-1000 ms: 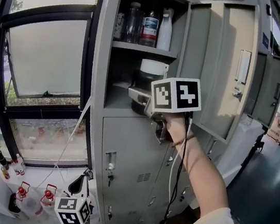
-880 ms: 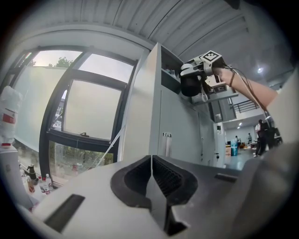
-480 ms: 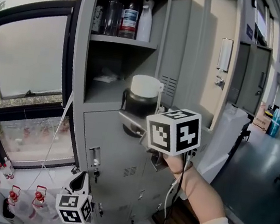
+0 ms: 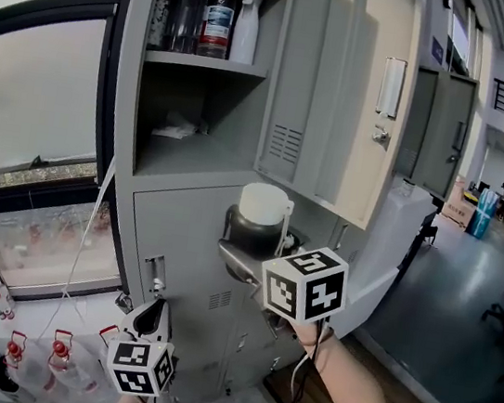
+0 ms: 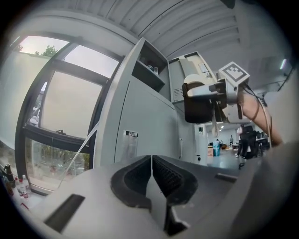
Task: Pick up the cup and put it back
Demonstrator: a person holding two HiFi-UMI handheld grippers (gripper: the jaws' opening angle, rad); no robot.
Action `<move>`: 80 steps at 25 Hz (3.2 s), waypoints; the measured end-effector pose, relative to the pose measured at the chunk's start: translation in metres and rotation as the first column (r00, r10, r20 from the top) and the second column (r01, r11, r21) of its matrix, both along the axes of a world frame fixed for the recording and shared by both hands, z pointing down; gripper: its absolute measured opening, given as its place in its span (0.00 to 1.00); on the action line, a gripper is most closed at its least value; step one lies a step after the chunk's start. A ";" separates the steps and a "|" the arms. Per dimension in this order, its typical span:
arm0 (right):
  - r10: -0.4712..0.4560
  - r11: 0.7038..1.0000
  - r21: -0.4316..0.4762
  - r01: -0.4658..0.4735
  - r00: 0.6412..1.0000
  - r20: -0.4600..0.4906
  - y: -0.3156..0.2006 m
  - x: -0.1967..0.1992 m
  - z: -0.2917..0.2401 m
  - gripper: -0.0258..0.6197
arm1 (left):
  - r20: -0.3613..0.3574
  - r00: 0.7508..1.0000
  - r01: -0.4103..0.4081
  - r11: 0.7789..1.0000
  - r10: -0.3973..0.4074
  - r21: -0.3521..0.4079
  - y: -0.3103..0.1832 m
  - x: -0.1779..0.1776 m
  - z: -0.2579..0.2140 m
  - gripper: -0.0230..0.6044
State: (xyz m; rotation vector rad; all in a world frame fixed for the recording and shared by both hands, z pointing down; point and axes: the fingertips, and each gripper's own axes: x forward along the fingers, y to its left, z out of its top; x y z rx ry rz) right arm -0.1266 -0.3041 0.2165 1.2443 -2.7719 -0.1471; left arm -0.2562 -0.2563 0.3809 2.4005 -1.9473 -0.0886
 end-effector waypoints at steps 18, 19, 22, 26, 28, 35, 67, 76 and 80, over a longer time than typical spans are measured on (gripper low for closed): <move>0.181 0.982 -0.060 -0.178 0.983 0.040 0.025 0.034 0.134 0.68 | -0.010 0.995 -0.099 0.995 0.099 -0.008 -0.008 0.049 0.009 0.06; 0.188 0.980 -0.067 -0.185 0.981 0.040 0.026 0.037 0.140 0.68 | -0.011 0.994 -0.107 0.994 0.107 -0.011 -0.008 0.052 0.010 0.06; 0.207 0.975 -0.083 -0.205 0.978 0.023 0.029 0.047 0.153 0.68 | -0.019 0.992 -0.128 0.992 0.128 -0.015 -0.011 0.060 0.015 0.06; 0.232 0.969 -0.087 -0.230 0.972 0.018 0.030 0.056 0.159 0.68 | -0.025 0.989 -0.148 0.989 0.147 -0.023 -0.016 0.069 0.020 0.06; 0.244 0.966 -0.089 -0.241 0.969 0.025 0.030 0.059 0.161 0.68 | -0.022 0.987 -0.157 0.987 0.157 -0.026 -0.017 0.072 0.021 0.06; 0.283 0.955 -0.108 -0.277 0.958 0.049 0.031 0.074 0.166 0.68 | -0.004 0.984 -0.178 0.984 0.178 -0.026 -0.020 0.083 0.022 0.06; 0.497 0.864 -0.132 -0.485 0.864 0.077 0.019 0.395 0.173 0.68 | 0.002 0.938 -0.346 0.937 0.346 -0.042 -0.065 0.368 0.041 0.06; 0.480 0.876 -0.107 -0.470 0.873 0.092 -0.030 0.436 0.163 0.68 | 0.000 0.933 -0.361 0.932 0.361 -0.020 -0.117 0.417 0.036 0.06; 0.456 0.889 -0.097 -0.448 0.888 0.070 -0.058 0.453 0.156 0.68 | -0.026 0.936 -0.352 0.936 0.351 -0.031 -0.143 0.438 0.038 0.06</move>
